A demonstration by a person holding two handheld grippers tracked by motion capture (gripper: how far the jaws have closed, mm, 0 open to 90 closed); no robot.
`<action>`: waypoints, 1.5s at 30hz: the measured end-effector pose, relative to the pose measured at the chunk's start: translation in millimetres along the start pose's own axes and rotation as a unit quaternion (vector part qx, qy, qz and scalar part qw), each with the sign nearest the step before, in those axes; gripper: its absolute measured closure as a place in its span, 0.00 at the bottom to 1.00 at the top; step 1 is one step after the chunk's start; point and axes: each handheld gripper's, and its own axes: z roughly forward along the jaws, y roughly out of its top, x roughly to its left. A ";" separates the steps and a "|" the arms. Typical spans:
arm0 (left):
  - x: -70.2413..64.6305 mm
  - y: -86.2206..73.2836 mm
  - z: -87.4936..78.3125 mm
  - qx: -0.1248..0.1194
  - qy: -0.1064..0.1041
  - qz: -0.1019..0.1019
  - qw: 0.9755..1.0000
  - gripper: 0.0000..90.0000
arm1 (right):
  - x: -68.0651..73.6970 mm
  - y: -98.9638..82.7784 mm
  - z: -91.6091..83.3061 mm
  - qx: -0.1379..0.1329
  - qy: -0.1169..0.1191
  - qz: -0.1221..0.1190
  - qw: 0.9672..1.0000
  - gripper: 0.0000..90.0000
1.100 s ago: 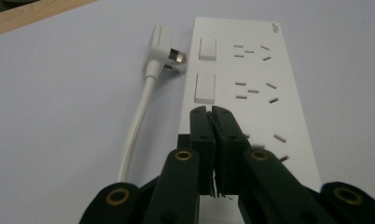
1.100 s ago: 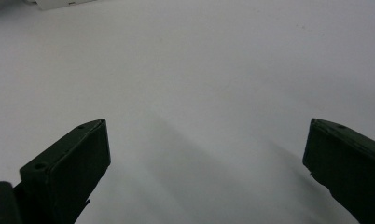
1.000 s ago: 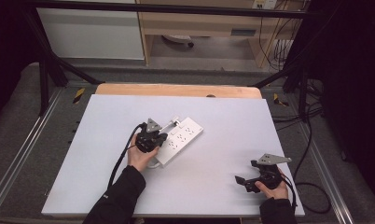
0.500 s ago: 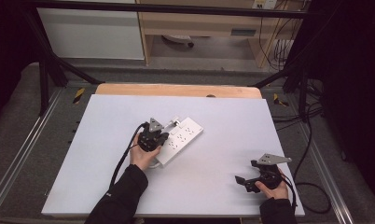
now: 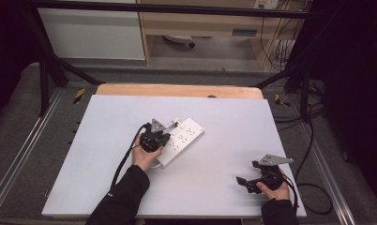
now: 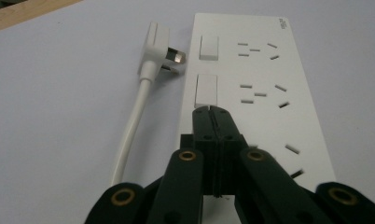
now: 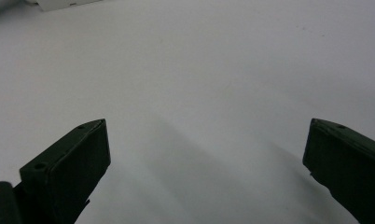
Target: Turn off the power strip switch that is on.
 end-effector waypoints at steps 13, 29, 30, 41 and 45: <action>0.1 -0.8 2.8 -0.006 -0.001 0.000 1.000 1.00 | -0.1 0.0 0.0 0.000 0.000 0.000 1.000 0.01; -0.9 -0.9 3.9 -0.011 0.001 0.009 1.000 1.00 | 0.0 0.1 0.0 0.000 0.000 0.000 1.000 0.01; -0.8 -1.0 3.9 -0.011 0.000 0.010 1.000 1.00 | 0.1 0.1 0.0 0.000 0.000 0.000 1.000 0.01; -4.9 -0.2 9.7 -0.015 -0.006 0.016 1.000 1.00 | -0.2 -0.1 -0.2 0.000 -0.001 0.001 1.000 0.01; -7.1 1.1 10.8 -0.013 -0.005 0.020 1.000 1.00 | 0.2 0.0 0.0 -0.001 0.000 -0.001 1.000 0.01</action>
